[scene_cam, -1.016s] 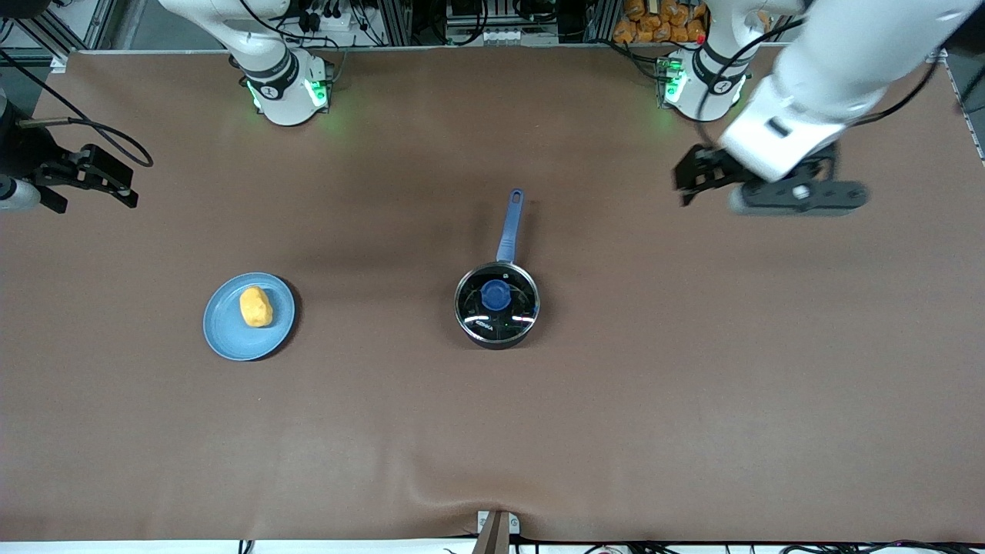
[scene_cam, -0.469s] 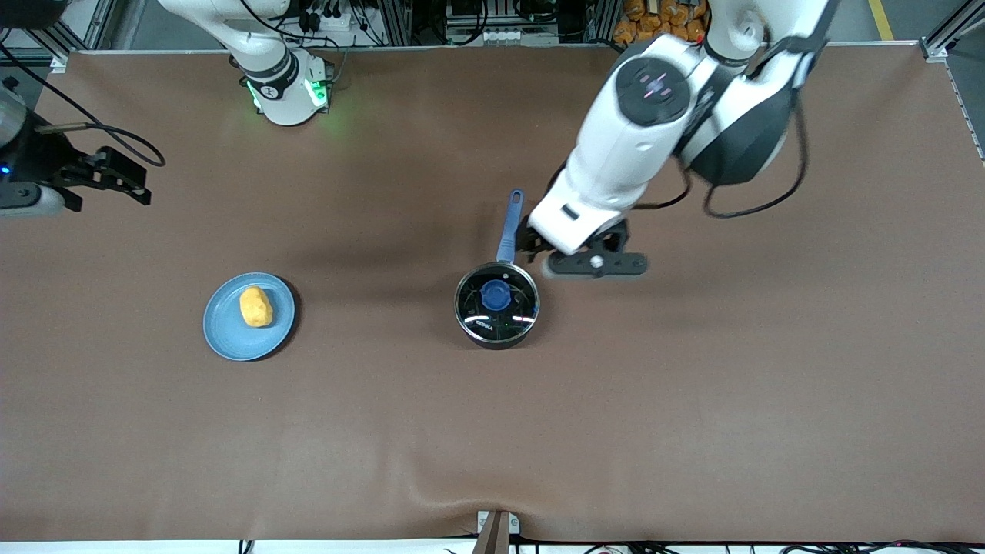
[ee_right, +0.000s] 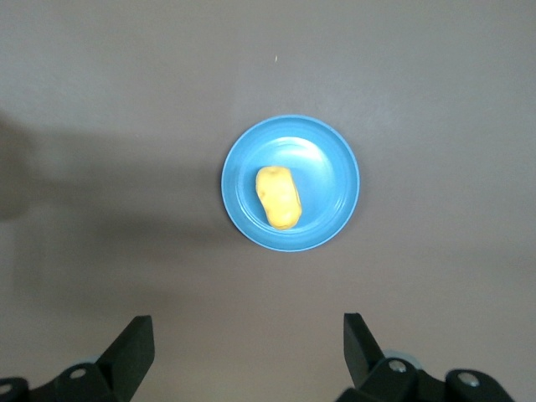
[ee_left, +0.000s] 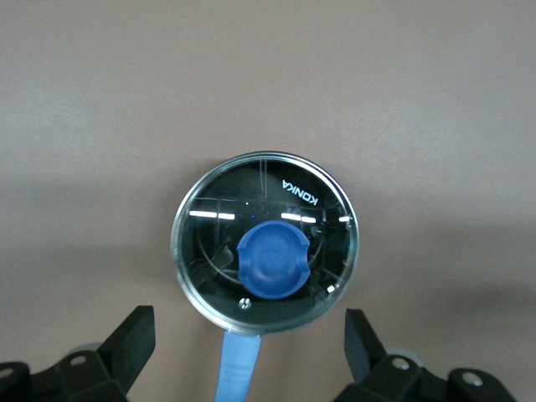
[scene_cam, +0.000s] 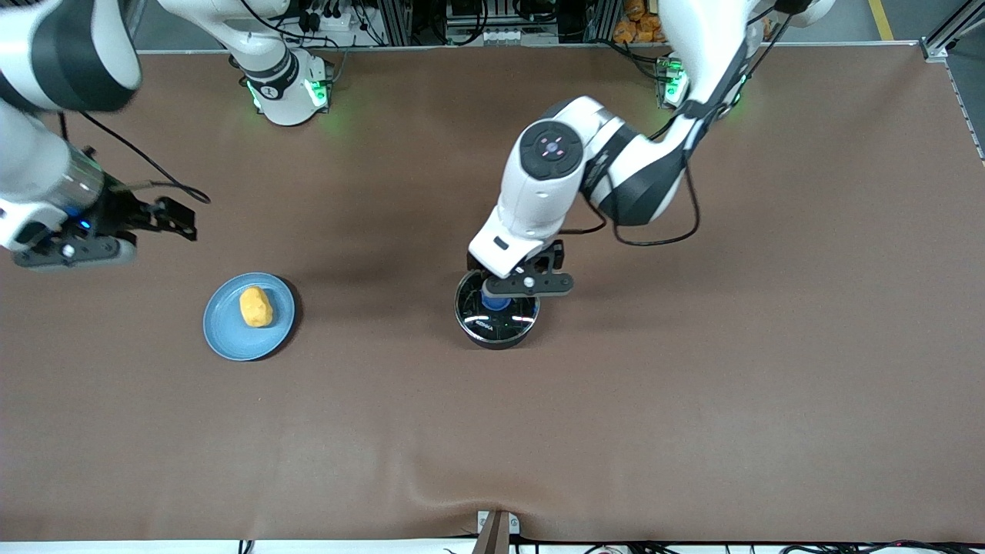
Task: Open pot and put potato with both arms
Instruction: 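Grasp the lid knob with the left gripper while the right gripper grasps the potato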
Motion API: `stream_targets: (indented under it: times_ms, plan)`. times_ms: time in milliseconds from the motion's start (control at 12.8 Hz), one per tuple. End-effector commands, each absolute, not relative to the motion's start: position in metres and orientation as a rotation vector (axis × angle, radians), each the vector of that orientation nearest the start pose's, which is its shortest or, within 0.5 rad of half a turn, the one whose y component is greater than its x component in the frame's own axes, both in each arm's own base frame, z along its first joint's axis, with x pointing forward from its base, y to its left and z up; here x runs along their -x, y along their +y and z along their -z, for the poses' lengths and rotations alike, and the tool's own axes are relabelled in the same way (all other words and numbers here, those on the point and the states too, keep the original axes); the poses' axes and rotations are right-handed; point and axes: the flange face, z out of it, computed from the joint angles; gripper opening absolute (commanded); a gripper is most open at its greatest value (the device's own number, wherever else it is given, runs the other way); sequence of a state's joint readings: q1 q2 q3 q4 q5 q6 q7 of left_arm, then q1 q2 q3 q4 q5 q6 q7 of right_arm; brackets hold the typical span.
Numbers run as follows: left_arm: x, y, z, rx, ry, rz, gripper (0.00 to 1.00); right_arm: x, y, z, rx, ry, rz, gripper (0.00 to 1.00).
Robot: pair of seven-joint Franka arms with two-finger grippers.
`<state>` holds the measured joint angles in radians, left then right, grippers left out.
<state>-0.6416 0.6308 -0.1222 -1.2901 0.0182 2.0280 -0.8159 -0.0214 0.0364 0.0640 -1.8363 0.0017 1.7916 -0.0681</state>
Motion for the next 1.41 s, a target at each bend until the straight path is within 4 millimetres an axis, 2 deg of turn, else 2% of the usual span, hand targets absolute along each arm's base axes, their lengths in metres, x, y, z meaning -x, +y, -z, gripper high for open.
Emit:
stream_targets:
  times_ms: [0, 156, 391, 469, 859, 1016, 1328]
  plan:
    - [-0.552, -0.513, -0.362, 3.226, -0.181, 0.133, 1.0, -0.58, 0.02, -0.44, 3.118, -0.178, -0.193, 1.0]
    - [-0.554, -0.513, -0.344, 3.211, -0.19, 0.115, 1.0, -0.584, 0.009, -0.396, 3.115, -0.17, -0.188, 1.0]
    - [-0.558, -0.515, -0.33, 3.225, -0.195, 0.139, 1.0, -0.588, 0.005, -0.334, 3.096, -0.305, -0.171, 1.0]
    - [-0.56, -0.516, -0.322, 3.227, -0.196, 0.14, 1.0, -0.589, 0.004, -0.323, 3.087, -0.368, -0.158, 1.0]
    - [-0.563, -0.513, -0.305, 3.212, -0.202, 0.132, 1.0, -0.601, -0.003, -0.269, 3.031, -0.672, -0.107, 1.0]
    - [-0.563, -0.514, -0.302, 3.216, -0.201, 0.136, 1.0, -0.603, -0.007, -0.248, 3.02, -0.723, -0.104, 1.0]
    - [-0.558, -0.521, -0.288, 3.22, -0.188, 0.138, 1.0, -0.601, -0.013, -0.222, 3.006, -0.75, -0.135, 1.0]
